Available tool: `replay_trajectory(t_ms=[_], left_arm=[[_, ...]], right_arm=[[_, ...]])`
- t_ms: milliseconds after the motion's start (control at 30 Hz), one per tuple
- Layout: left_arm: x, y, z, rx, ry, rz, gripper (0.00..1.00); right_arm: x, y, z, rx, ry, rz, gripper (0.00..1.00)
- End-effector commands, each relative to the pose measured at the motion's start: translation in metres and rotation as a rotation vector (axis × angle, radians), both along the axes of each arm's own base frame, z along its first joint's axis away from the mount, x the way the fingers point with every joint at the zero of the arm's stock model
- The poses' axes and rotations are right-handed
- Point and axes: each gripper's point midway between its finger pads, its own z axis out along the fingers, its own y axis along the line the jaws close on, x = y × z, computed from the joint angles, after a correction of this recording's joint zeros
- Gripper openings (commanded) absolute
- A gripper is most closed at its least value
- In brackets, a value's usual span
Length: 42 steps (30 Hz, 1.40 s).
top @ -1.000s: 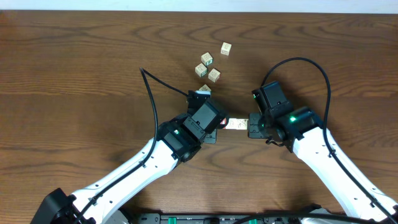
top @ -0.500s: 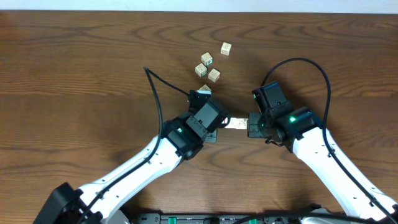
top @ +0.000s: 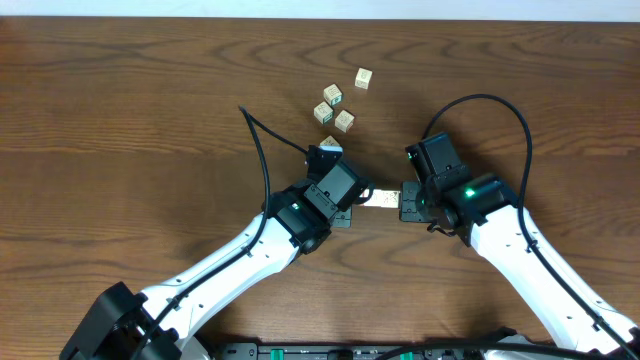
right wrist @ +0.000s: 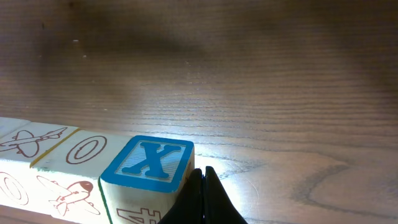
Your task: Lift 5 blocks
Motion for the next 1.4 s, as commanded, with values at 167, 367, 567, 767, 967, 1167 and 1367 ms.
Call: replay_trajectory(t_ms=[167, 367, 567, 767, 967, 1167, 1367], left_arm=[[-0.054, -0.104, 0.039, -0.38, 0.132, -0.346, 0.07], [-0.06, -0.11, 0.043, -0.409, 0.146, -0.396, 0.07], [-0.065, -0.12, 0.051, -0.455, 0.142, -0.46, 0.07], [-0.067, -0.123, 0.054, -0.463, 0.134, -0.496, 0.07], [-0.068, -0.122, 0.053, -0.454, 0.128, -0.51, 0.07], [-0.069, -0.12, 0.048, -0.442, 0.137, -0.512, 0.07], [-0.069, -0.12, 0.048, -0.448, 0.135, -0.514, 0.07]], right_arm=[[-0.038, 0.103, 0.035, 0.483, 0.147, 0.264, 0.01], [-0.039, 0.104, 0.035, 0.489, 0.149, 0.268, 0.01], [-0.04, 0.106, 0.036, 0.499, 0.152, 0.273, 0.01], [-0.04, 0.106, 0.036, 0.5, 0.151, 0.274, 0.01], [-0.039, 0.106, 0.037, 0.5, 0.147, 0.278, 0.01], [-0.036, 0.109, 0.04, 0.515, 0.13, 0.286, 0.01], [-0.037, 0.12, 0.049, 0.581, 0.128, 0.318, 0.01]])
